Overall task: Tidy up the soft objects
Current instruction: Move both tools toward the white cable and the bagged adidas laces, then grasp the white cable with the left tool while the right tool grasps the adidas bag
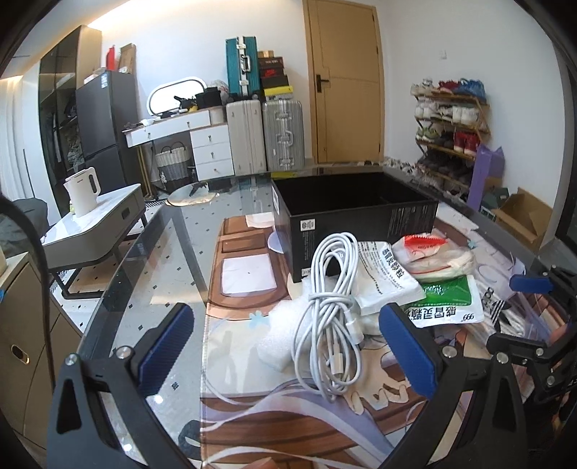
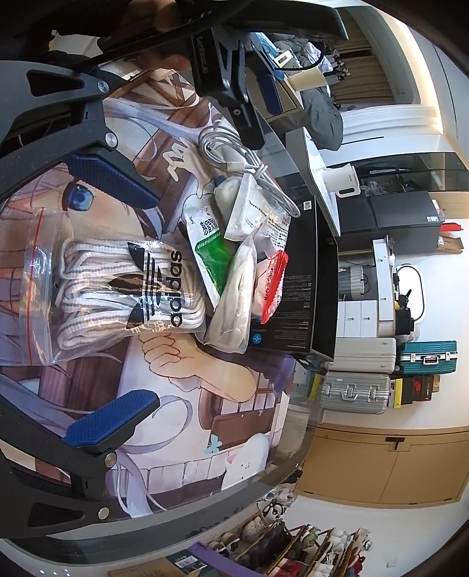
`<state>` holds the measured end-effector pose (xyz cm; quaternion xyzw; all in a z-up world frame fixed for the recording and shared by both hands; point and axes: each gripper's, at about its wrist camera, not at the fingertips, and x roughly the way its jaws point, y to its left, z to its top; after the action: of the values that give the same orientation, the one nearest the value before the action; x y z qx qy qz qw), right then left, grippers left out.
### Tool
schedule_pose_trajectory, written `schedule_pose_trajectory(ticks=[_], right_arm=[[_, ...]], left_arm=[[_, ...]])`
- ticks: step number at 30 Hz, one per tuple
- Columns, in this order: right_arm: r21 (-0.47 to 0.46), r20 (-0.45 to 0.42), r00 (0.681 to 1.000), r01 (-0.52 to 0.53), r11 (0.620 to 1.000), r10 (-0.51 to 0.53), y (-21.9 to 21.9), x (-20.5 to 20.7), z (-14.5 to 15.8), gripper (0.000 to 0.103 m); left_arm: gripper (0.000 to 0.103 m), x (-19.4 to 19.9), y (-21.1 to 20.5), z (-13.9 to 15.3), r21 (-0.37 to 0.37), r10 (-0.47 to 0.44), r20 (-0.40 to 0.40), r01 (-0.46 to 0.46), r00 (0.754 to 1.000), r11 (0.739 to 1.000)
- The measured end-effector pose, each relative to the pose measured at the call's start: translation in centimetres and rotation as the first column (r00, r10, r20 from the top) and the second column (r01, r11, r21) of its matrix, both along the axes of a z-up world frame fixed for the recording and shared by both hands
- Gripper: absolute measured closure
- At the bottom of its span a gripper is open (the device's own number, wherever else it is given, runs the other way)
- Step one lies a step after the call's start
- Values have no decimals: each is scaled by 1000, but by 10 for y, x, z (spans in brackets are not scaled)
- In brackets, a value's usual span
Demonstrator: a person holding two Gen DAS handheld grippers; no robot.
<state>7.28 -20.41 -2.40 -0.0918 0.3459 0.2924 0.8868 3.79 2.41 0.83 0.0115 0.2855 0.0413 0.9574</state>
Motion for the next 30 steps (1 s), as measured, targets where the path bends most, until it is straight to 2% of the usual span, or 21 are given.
schedule_pose_trajectory(ticks=[3, 10, 13, 20, 27, 30], right_arm=[[-13, -7, 1000, 0, 1000, 0, 2, 3, -2, 1], [-49, -49, 999, -16, 999, 14, 9, 10, -13, 20], [-52, -55, 998, -18, 998, 15, 9, 11, -15, 20], [-52, -79, 997, -26, 998, 21, 8, 13, -15, 19], [-46, -48, 998, -31, 998, 29, 7, 7, -16, 19], [-44, -39, 999, -36, 998, 35, 7, 3, -15, 21]], left_arm=[[0, 7, -2, 0, 25, -9, -16, 9, 1000, 1000], [0, 21, -6, -7, 40, -54, -89, 58, 995, 998], [0, 26, -5, -8, 28, -71, -112, 74, 991, 997], [2, 29, 3, -9, -49, -106, -136, 100, 985, 994], [10, 28, 3, -9, -75, -141, -143, 132, 980, 988], [27, 30, 2, -11, -85, -164, -159, 152, 974, 985]])
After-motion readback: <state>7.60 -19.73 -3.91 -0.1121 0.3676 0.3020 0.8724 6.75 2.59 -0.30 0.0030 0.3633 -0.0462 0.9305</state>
